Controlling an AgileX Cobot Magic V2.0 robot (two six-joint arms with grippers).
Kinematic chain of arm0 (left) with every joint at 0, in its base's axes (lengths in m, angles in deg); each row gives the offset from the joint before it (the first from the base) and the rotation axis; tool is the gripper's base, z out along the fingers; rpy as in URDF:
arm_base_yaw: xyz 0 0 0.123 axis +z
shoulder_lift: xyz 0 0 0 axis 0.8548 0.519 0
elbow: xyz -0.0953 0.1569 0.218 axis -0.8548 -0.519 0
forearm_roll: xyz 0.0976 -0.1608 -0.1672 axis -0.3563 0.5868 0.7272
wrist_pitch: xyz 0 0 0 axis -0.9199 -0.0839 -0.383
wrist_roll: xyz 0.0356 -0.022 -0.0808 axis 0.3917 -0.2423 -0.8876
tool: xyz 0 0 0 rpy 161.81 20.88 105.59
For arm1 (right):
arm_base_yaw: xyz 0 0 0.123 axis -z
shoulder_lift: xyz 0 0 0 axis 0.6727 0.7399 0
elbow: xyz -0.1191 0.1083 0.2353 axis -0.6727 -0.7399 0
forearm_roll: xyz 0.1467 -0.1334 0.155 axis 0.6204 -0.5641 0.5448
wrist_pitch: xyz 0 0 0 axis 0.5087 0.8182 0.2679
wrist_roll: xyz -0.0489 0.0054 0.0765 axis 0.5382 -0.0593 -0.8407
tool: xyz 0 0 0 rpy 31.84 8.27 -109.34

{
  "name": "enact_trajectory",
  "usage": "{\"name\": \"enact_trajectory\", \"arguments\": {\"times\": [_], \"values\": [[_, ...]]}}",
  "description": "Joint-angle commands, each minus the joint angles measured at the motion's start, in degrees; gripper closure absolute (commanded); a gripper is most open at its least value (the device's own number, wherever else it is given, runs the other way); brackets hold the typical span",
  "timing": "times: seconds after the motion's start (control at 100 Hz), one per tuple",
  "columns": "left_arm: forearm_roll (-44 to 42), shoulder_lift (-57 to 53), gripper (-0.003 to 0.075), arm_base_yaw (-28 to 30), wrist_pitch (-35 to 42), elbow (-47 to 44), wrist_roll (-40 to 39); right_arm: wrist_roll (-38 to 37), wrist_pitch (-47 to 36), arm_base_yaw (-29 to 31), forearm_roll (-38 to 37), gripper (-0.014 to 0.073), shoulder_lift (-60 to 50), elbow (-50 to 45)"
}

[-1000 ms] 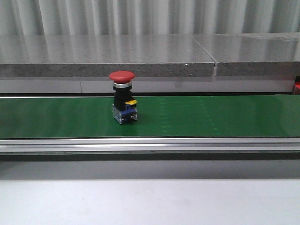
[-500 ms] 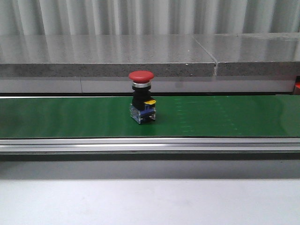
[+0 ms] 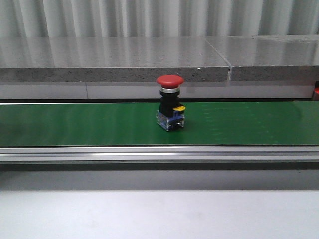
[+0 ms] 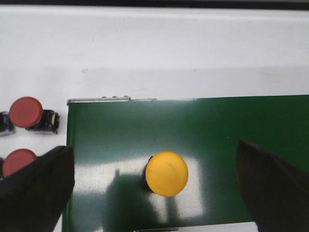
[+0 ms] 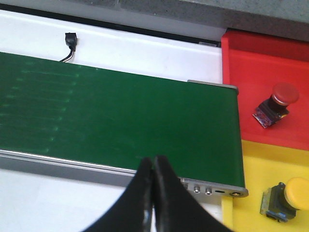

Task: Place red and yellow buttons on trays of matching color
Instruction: 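Set the yellow push-button on the belt and release the left gripper, then reach the right gripper to the red push-button arriving at the belt end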

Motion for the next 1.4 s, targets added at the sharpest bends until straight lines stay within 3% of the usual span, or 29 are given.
{"name": "enact_trajectory", "arguments": {"times": [0.0,0.41,0.65,0.8,1.06,1.39], "values": [[1.27,-6.65,0.008,-2.09,5.49,-1.52,0.76,0.64,-3.7,-0.08,0.22,0.0664,-0.1,1.4],[0.53,-28.78,0.008,-7.44,22.17,-24.62,0.75,0.64,-3.7,-0.08,0.22,0.0664,-0.1,1.4],[0.48,-41.78,0.0097,-7.44,24.98,-36.62,0.75,0.64,-3.7,-0.08,0.22,0.0664,-0.1,1.4],[0.48,-45.64,0.0249,-7.44,25.09,-40.14,0.75,0.64,-3.7,-0.08,0.22,0.0664,-0.1,1.4],[0.7,-46.1,0.0738,-7.44,25.58,-40.62,0.75,0.64,-4.63,-0.08,0.22,0.0664,-0.1,1.4],[0.7,-46.1,0.074,-7.44,26.54,-40.62,0.75,0.64,-3.45,-0.08,0.22,0.0637,-0.1,1.4]]}}
